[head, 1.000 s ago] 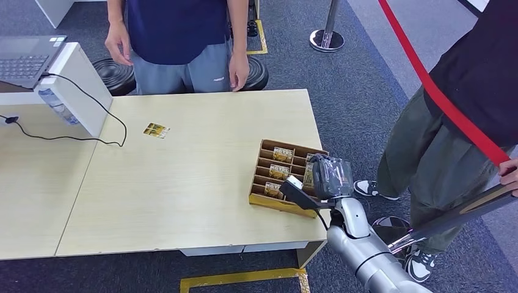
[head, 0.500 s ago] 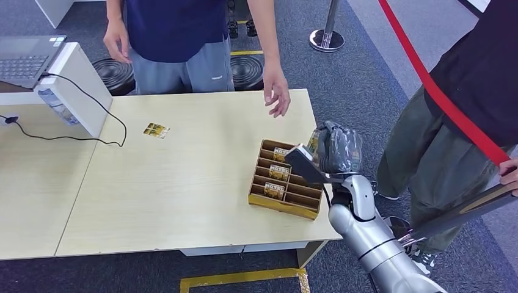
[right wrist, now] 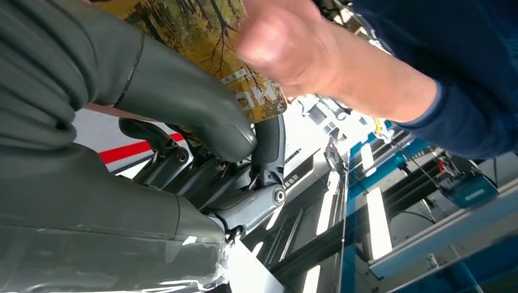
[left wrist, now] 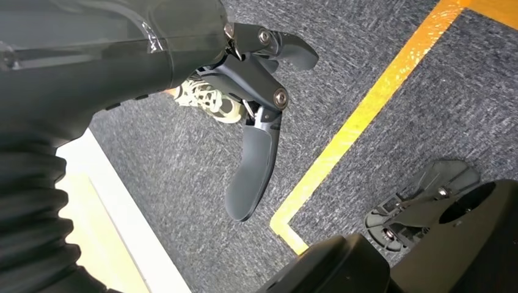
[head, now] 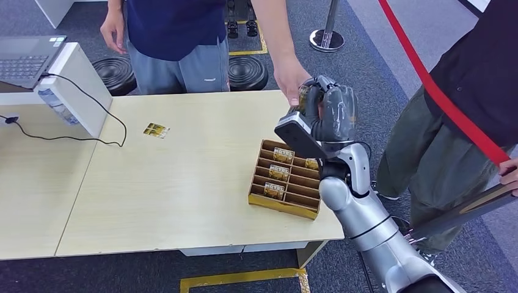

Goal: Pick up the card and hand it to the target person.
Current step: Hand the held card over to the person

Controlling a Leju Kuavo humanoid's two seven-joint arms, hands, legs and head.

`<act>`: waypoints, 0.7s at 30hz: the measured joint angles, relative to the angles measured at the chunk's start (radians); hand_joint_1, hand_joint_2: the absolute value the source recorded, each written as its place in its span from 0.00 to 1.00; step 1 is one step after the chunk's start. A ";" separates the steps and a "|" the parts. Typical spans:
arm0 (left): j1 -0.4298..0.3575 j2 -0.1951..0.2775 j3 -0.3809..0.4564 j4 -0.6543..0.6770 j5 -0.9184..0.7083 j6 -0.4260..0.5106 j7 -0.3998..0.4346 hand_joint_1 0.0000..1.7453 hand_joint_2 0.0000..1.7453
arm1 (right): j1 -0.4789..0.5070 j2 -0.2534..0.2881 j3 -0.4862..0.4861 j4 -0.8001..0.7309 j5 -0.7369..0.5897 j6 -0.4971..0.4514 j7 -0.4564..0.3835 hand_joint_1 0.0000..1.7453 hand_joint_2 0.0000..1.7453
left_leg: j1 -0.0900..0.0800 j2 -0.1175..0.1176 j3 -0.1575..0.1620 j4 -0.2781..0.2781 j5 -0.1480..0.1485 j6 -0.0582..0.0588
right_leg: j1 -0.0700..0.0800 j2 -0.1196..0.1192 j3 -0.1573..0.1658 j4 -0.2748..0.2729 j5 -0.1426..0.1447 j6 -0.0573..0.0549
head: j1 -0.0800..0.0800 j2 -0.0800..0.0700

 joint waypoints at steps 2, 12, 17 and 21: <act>-0.002 -0.001 -0.002 0.000 -0.004 -0.002 0.003 0.00 0.75 | -0.012 0.023 0.011 0.019 -0.017 -0.013 -0.022 0.76 1.00 | 0.000 0.000 0.000 0.000 0.000 0.000 | 0.000 0.000 0.000 0.000 0.000 0.000 | 0.000 0.000; 0.019 -0.002 -0.004 0.001 -0.001 -0.002 0.016 0.00 0.00 | -0.024 0.089 0.047 0.094 -0.095 -0.021 -0.046 0.00 1.00 | 0.000 0.000 0.000 0.000 0.000 0.000 | 0.000 0.000 0.000 0.000 0.000 0.000 | 0.000 0.000; 0.034 -0.002 -0.004 0.001 0.004 -0.001 0.020 0.00 0.00 | -0.023 0.089 0.049 0.108 -0.168 0.007 -0.037 0.00 1.00 | 0.000 0.000 0.000 0.000 0.000 0.000 | 0.000 0.000 -0.001 -0.001 0.000 0.000 | 0.000 0.000; 0.040 -0.002 -0.004 0.001 0.018 0.007 0.017 0.00 0.00 | -0.008 0.073 0.046 0.109 -0.229 0.039 -0.021 0.00 1.00 | 0.000 0.000 0.000 0.000 0.000 0.000 | 0.000 0.000 -0.001 -0.001 0.000 0.000 | 0.000 0.000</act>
